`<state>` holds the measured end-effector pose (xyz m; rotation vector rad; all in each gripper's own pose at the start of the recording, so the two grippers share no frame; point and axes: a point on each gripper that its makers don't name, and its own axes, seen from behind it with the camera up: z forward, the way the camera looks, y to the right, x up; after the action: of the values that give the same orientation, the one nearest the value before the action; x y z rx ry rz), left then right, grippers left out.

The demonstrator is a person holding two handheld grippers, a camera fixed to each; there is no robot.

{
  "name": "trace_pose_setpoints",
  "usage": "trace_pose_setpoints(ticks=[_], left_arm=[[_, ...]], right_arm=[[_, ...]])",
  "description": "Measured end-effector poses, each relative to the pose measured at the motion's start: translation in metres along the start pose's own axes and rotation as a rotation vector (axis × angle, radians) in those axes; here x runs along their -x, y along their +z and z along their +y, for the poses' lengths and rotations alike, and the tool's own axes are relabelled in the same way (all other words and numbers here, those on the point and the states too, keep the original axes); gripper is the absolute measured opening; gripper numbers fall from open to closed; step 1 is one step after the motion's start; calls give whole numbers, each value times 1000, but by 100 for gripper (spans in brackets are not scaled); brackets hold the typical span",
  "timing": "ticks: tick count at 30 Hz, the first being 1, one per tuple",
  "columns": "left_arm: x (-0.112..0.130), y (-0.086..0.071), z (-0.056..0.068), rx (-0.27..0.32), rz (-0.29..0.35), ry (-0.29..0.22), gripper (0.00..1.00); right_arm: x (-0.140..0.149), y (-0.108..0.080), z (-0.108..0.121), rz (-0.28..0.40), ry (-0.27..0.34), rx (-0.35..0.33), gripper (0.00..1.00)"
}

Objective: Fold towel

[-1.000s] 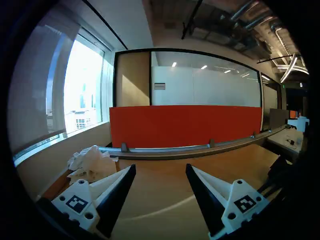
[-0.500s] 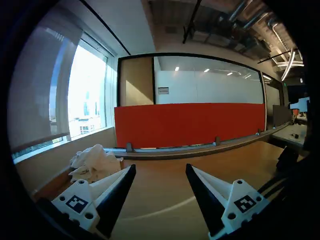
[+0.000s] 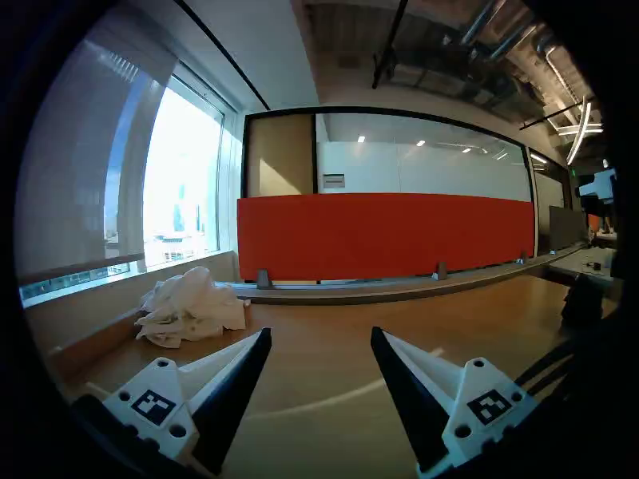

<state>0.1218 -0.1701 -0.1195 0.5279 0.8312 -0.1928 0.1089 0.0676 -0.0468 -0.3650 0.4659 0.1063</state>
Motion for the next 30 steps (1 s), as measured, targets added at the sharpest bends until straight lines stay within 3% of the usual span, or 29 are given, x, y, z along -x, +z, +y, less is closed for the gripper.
trace_pose_setpoints(ticks=[11, 23, 30], left_arm=[[29, -4, -7, -19, 11, -21, 92], [46, -6, -3, -20, 21, 2, 92], [51, -10, -8, -27, 29, -22, 92]], right_arm=[[14, 1, -3, 13, -10, 5, 100], [19, 0, -1, 17, -21, 6, 100], [24, 1, 1, 12, -21, 7, 100]])
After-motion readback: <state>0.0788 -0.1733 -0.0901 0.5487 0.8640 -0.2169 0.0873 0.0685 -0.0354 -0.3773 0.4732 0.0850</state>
